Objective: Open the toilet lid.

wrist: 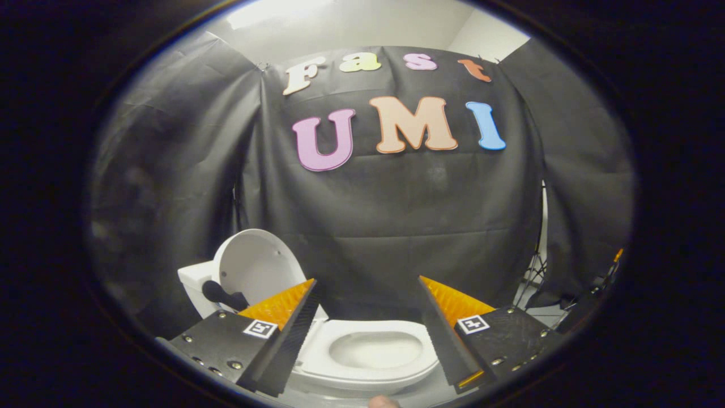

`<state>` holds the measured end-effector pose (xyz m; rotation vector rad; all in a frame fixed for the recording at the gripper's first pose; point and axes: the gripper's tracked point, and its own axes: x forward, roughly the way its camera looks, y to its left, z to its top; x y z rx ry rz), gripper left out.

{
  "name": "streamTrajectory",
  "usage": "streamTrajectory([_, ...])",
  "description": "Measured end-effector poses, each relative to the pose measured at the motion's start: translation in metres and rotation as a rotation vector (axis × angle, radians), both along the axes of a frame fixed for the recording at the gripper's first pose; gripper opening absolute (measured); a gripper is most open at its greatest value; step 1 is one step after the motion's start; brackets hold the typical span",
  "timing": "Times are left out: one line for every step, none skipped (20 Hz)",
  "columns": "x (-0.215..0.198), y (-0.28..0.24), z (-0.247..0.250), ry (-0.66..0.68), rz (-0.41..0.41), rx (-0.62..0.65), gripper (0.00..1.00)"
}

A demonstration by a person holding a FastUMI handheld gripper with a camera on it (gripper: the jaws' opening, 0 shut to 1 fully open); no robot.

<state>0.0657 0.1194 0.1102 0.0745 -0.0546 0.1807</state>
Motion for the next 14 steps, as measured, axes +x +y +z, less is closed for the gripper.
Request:
streamTrajectory([0.0,-0.009,0.001,-0.002,-0.013,-0.001,0.99])
streamTrajectory([-0.001,-0.018,0.002,-0.002,-0.024,-0.004,0.99])
streamTrajectory([-0.002,-0.027,0.002,-0.003,-0.036,-0.007,0.99])
streamTrajectory([-0.003,-0.036,0.001,-0.003,-0.044,-0.011,1.0])
streamTrajectory([-0.004,-0.043,0.001,-0.002,-0.051,-0.014,0.99])
streamTrajectory([-0.004,-0.05,-0.001,0.001,-0.055,-0.018,0.99])
streamTrajectory([-0.005,-0.056,-0.001,-0.001,-0.062,-0.027,0.99])
streamTrajectory([-0.006,-0.064,-0.001,-0.004,-0.071,-0.036,1.0])
streamTrajectory([-0.007,-0.07,-0.002,-0.001,-0.077,-0.041,0.99])
streamTrajectory([-0.007,-0.074,-0.003,0.001,-0.075,-0.046,0.99])
streamTrajectory([-0.008,-0.076,-0.003,0.002,-0.074,-0.053,0.99])
streamTrajectory([-0.011,-0.081,-0.005,0.001,-0.079,-0.056,0.99])
streamTrajectory([-0.013,-0.084,-0.004,-0.001,-0.077,-0.059,1.0])
streamTrajectory([-0.014,-0.086,-0.004,-0.003,-0.078,-0.059,1.0])
